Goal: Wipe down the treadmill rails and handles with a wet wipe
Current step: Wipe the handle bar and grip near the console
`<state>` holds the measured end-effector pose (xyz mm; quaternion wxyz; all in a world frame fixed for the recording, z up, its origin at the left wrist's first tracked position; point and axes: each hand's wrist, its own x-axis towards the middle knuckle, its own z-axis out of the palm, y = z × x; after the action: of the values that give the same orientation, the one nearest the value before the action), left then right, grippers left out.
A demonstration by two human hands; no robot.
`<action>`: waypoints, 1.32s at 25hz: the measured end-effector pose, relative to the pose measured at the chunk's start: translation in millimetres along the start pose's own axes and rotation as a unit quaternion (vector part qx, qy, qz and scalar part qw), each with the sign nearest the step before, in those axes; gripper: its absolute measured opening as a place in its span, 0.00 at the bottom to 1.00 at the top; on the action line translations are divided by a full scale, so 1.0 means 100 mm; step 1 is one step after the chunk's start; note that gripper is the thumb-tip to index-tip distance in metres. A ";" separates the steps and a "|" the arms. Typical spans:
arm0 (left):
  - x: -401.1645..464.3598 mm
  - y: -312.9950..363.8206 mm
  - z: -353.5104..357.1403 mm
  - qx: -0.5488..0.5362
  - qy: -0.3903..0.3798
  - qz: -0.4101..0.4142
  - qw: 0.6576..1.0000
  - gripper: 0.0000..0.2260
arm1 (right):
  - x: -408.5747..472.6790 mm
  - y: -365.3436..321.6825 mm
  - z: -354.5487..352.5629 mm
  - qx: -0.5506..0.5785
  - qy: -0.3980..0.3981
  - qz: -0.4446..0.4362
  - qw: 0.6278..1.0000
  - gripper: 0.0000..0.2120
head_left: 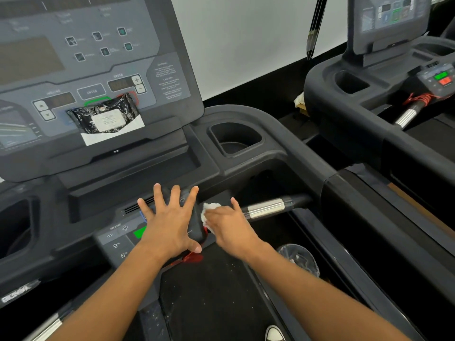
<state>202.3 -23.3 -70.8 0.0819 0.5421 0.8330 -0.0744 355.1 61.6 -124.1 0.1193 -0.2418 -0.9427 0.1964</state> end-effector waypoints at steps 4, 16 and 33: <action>0.01 -0.01 0.01 -0.005 0.001 -0.002 1.000 0.66 | -0.11 0.49 -0.21 0.024 0.006 0.000 1.000 0.14; -0.01 0.02 -0.01 -0.007 0.001 -0.001 1.000 0.67 | 0.26 0.40 -0.43 0.044 -0.024 0.148 0.988 0.03; 0.01 0.00 0.03 -0.013 0.001 0.000 1.000 0.66 | 0.29 0.23 -0.17 0.015 -0.002 0.023 1.000 0.16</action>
<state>202.2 -22.7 -74.0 0.0880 0.5407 0.8342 -0.0629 345.5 99.8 -114.9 0.1169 -0.2611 -0.9341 0.2134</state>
